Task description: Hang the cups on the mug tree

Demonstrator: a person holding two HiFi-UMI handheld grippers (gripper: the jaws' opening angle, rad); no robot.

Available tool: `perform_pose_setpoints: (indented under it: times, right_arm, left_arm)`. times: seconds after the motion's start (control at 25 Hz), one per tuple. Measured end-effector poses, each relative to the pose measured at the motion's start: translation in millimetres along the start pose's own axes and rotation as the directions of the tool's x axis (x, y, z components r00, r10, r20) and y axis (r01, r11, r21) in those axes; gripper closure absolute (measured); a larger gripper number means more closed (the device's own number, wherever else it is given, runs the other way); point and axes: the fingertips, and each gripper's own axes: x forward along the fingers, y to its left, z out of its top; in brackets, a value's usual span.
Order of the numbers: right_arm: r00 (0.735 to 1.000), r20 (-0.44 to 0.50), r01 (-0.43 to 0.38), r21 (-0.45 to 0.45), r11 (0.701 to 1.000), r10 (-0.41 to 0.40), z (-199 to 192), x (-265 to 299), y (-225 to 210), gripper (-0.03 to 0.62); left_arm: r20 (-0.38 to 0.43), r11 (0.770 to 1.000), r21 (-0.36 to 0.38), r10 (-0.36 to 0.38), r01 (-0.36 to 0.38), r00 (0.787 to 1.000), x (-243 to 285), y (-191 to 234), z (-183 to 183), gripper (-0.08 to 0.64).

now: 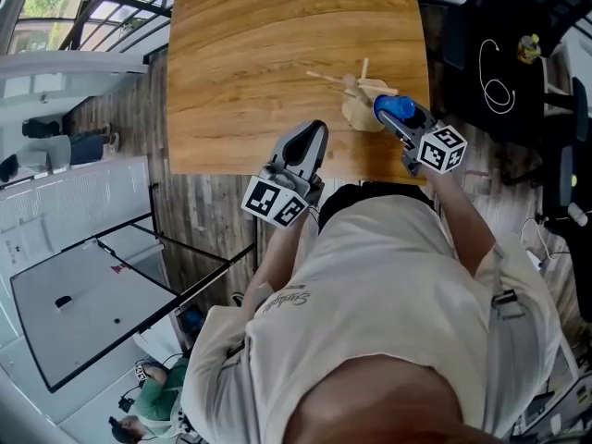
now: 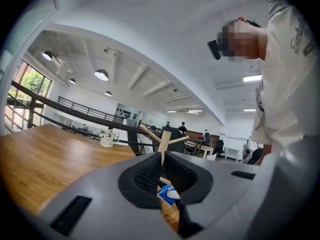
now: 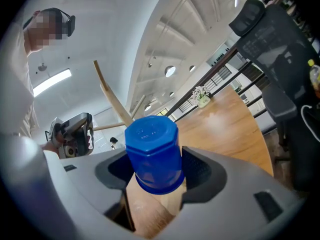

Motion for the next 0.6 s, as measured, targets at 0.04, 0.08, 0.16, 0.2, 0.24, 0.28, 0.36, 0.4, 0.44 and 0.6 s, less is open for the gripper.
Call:
perform_pose_setpoints:
  times: [0.04,0.08,0.16,0.2,0.24,0.28,0.36,0.4,0.44,0.6]
  right_arm:
    - [1.0,-0.001,-0.003,0.007,1.0,0.003,-1.4,1.7,-0.2,0.322]
    - [1.0,-0.001,-0.007,0.013,1.0,0.007,-2.5,3.3,-0.6,0.322]
    - [1.0,0.004,-0.014,0.029,0.999,0.014,-3.4,6.0,-2.8,0.322]
    - [1.0,0.007,-0.018,0.038,0.999,0.018,-3.6,7.4,-4.2,0.322]
    - [1.0,0.009,-0.022,0.047,0.999,0.022,-3.9,9.1,-5.2,0.322]
    - [1.0,0.01,-0.027,0.052,0.998,0.026,-4.4,10.9,-5.5,0.322]
    - [0.999,0.007,-0.037,0.055,0.998,0.037,-6.3,14.7,-4.5,0.322]
    - [0.999,0.004,-0.042,0.056,0.998,0.041,-7.3,16.2,-4.0,0.321]
    - [0.999,0.001,-0.045,0.059,0.997,0.045,-8.1,17.3,-3.9,0.322]
    - [0.999,-0.017,-0.05,0.055,0.997,0.051,-11.1,20.5,-5.7,0.321]
  left_arm:
    - [0.0,1.0,-0.001,0.004,-0.004,1.0,0.1,1.7,1.0,0.531]
    - [0.0,1.0,0.0,0.007,-0.007,1.0,0.4,3.0,1.8,0.531]
    - [-0.001,1.0,0.001,0.01,-0.01,1.0,1.8,4.1,2.5,0.531]
    - [-0.002,1.0,0.001,0.011,-0.011,1.0,2.6,4.3,2.6,0.531]
    - [-0.002,1.0,0.0,0.011,-0.011,1.0,3.1,4.5,2.8,0.531]
    - [-0.004,1.0,-0.001,0.012,-0.012,1.0,3.5,4.7,2.7,0.531]
    - [-0.01,1.0,-0.001,0.013,-0.013,1.0,3.8,5.0,2.0,0.531]
    - [-0.012,1.0,-0.001,0.013,-0.013,1.0,4.1,5.0,1.7,0.531]
    - [-0.014,1.0,-0.001,0.013,-0.013,1.0,4.6,4.9,1.7,0.531]
    - [-0.018,1.0,0.001,0.015,-0.015,1.0,7.5,7.5,3.1,0.531]
